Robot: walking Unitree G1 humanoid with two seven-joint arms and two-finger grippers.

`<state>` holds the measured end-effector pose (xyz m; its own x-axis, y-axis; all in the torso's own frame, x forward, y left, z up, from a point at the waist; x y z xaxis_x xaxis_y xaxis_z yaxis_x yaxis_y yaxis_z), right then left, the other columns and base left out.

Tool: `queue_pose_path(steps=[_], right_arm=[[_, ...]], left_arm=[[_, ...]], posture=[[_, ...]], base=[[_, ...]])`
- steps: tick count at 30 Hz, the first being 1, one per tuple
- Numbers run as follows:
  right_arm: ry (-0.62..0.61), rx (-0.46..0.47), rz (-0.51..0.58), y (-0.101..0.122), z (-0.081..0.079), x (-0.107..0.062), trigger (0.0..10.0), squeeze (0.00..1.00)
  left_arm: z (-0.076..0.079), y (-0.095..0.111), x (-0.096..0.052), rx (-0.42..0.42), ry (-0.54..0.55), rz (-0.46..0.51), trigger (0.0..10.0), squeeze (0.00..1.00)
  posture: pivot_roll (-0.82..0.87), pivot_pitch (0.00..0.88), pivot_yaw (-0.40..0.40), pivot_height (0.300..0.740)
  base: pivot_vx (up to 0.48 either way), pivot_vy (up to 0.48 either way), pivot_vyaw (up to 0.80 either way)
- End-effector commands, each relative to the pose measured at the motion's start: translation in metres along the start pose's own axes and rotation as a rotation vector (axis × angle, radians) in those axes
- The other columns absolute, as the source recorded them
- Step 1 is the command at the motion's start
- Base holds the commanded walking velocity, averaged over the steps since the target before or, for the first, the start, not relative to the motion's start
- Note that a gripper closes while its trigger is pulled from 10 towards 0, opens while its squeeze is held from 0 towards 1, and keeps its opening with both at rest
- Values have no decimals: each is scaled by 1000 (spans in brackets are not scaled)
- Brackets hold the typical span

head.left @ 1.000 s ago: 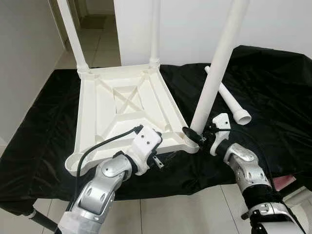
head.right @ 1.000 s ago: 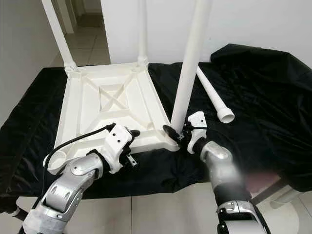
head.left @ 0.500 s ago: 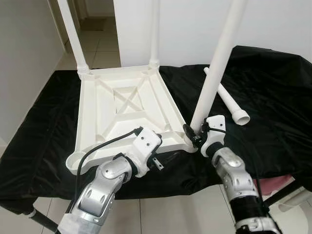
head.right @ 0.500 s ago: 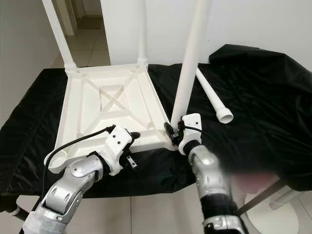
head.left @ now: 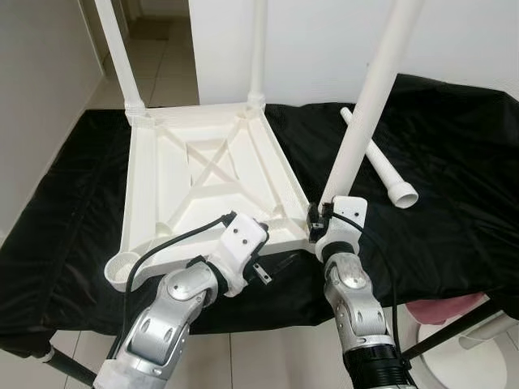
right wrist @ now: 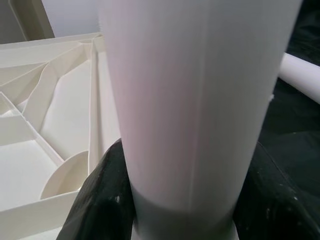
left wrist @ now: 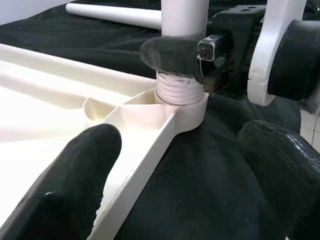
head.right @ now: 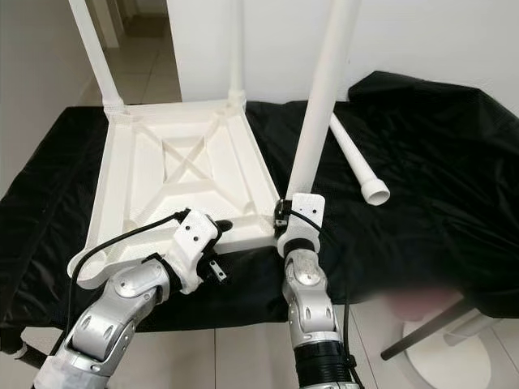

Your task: Building children table

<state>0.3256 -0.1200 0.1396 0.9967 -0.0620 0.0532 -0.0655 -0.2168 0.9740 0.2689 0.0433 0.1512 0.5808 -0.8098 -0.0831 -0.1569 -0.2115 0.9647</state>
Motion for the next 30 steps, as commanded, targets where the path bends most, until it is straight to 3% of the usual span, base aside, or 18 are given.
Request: queue_pose_path(steps=[1,3,4,5,6,16,17,25,27,30], right_arm=[[23,112,52,10,-10,-6,10000,0],[61,165,100,20,-10,-9,10000,0],[69,158,117,24,-9,-9,10000,380],[69,158,117,24,-9,-9,10000,380],[87,171,130,26,-9,-10,10000,1000],[223,96,137,30,-5,-15,10000,1000],[253,90,132,30,-2,-16,10000,0],[418,-2,65,22,18,-11,10000,0],[492,-67,27,19,32,-1,10000,0],[524,-85,10,18,35,2,10000,0]], left_arm=[[-1,-3,-1,-15,50,-19,10000,0],[-1,-4,0,4,54,-28,10000,0],[-2,-4,0,4,57,-28,10000,0],[-2,-4,0,4,57,-28,10000,0],[-2,-4,0,3,58,-27,10000,0],[-3,-5,-5,5,66,-32,10000,0],[-4,-5,-5,6,65,-31,10000,0],[-5,-6,-9,20,54,-38,10000,0],[-6,-6,-9,24,44,-41,10000,0],[-6,-6,-9,26,40,-42,10000,0]], posture=[[-7,10,-8,740],[-4,9,-13,740],[-5,9,-16,740],[-5,9,-16,740],[-5,14,-17,740],[-8,14,-6,740],[-8,14,-6,740],[-11,10,21,740],[-13,9,31,740],[-15,9,38,740]], base=[[0,0,0],[0,0,0],[0,0,0],[0,0,0],[0,0,0],[0,0,0],[0,0,0],[0,0,0],[0,0,0],[0,0,0]])
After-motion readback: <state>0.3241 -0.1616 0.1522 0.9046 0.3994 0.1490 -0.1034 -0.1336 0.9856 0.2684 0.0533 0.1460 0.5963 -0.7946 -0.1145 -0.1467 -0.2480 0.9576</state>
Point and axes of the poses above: a point about 5 cm out from each wrist's last joint towards the gripper, its own x axis pointing out of the wrist towards the gripper, its own y axis along the axis of the wrist's last joint, z = x × y, the point moved 2 cm from there along x, pointing out of the wrist towards the gripper, and after that the axes turned 7 degrees about x, right-handed, at the moved point
